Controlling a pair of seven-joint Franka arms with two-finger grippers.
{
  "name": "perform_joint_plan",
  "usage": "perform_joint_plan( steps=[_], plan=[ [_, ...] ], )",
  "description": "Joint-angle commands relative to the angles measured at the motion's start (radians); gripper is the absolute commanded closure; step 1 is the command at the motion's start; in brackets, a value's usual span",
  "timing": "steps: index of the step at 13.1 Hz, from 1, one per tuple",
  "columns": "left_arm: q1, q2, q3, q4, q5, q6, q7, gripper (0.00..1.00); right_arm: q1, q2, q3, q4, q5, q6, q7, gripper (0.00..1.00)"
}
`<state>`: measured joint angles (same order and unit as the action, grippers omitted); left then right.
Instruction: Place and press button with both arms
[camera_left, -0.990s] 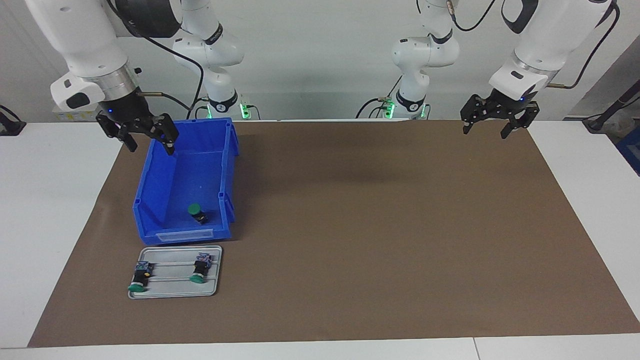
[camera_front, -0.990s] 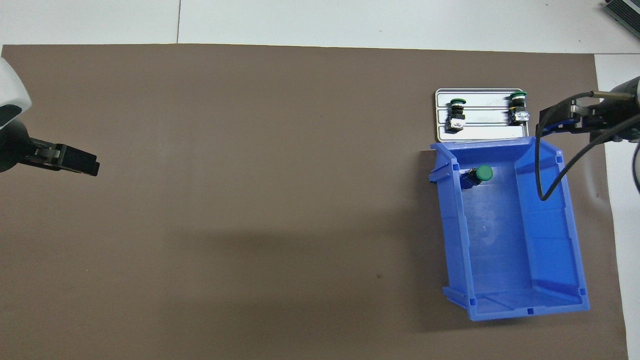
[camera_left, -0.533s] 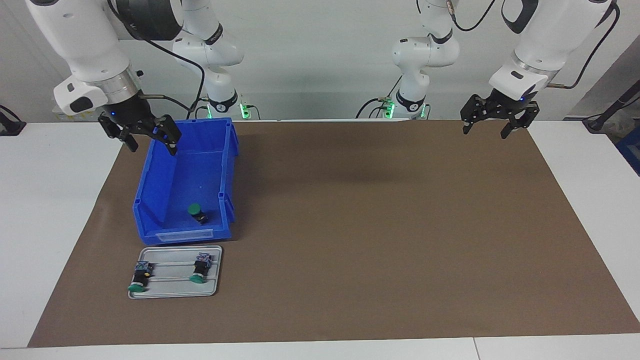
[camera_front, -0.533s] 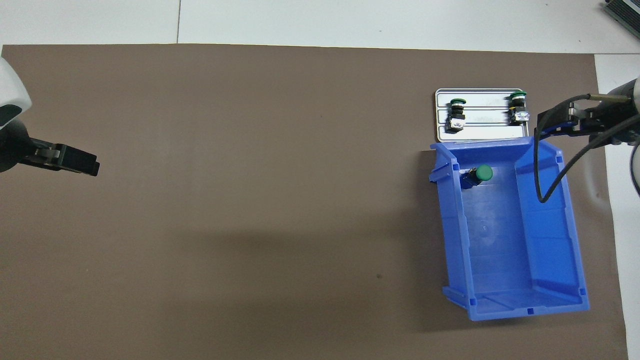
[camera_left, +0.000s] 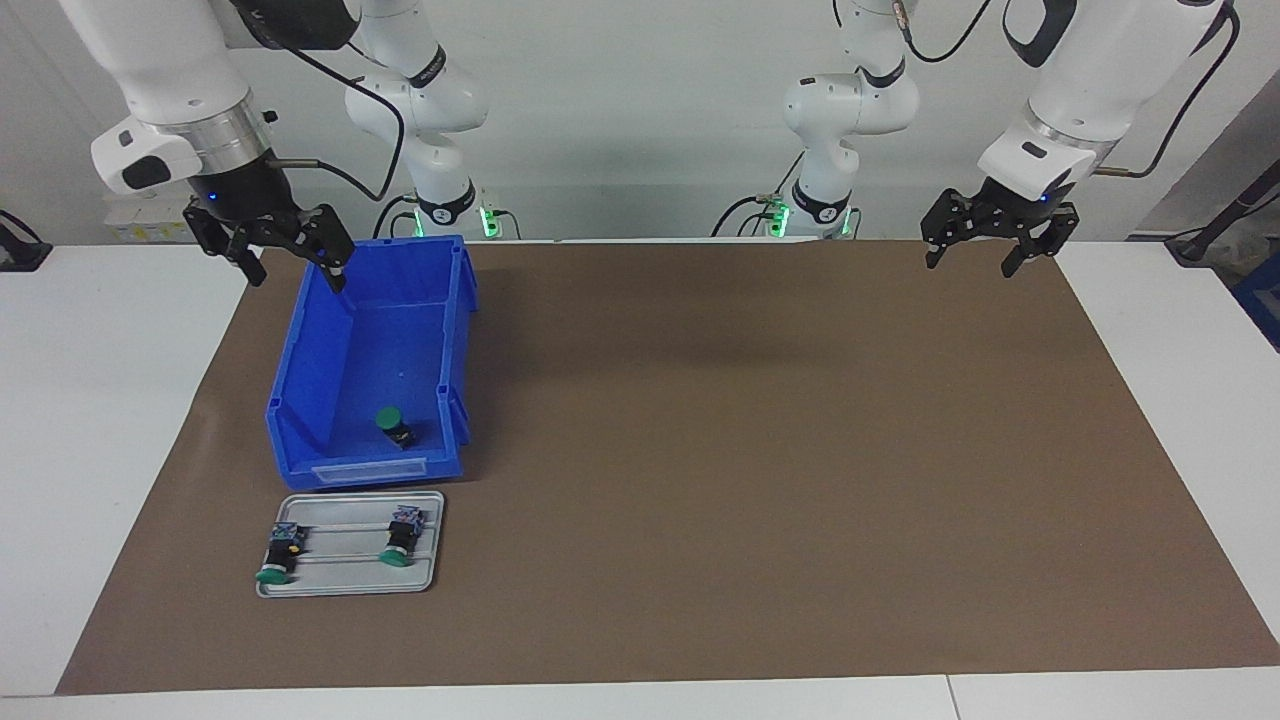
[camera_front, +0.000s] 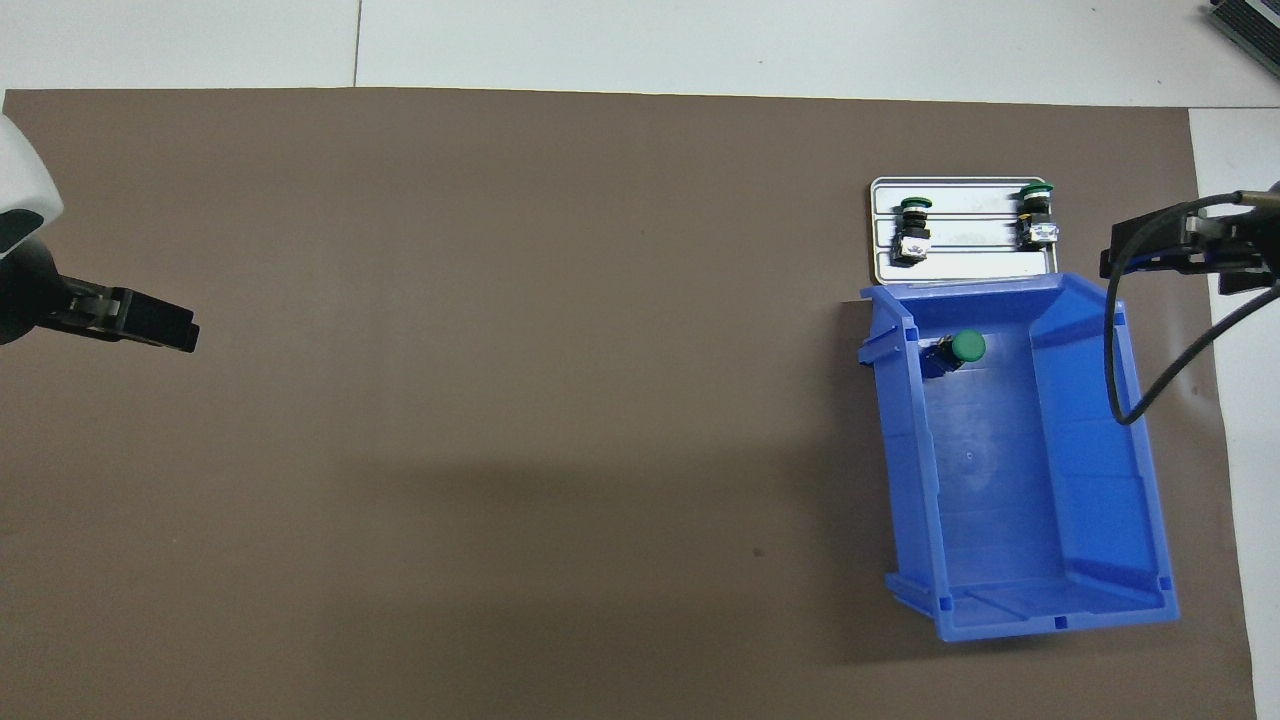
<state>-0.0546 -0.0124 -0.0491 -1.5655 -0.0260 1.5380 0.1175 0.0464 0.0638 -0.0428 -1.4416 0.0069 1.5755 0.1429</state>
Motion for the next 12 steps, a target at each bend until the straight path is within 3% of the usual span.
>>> perform_joint_plan(
  steps=[1, 4, 7, 12],
  plan=[
    [0.015, -0.027, -0.011, -0.033, 0.015, 0.011, -0.006, 0.0, -0.011, 0.011, 0.003, -0.006, -0.015, 0.014, -0.037, 0.0],
    [0.015, -0.027, -0.011, -0.033, 0.015, 0.011, -0.006, 0.0, -0.045, 0.05, 0.009, 0.023, -0.018, -0.031, -0.055, 0.0],
    [0.015, -0.027, -0.011, -0.033, 0.015, 0.011, -0.006, 0.0, -0.045, 0.117, 0.014, 0.116, -0.041, -0.077, -0.063, 0.0],
    [0.015, -0.027, -0.011, -0.033, 0.015, 0.011, -0.006, 0.0, -0.025, 0.116, 0.014, 0.107, -0.033, -0.078, -0.097, 0.0]
  ],
)
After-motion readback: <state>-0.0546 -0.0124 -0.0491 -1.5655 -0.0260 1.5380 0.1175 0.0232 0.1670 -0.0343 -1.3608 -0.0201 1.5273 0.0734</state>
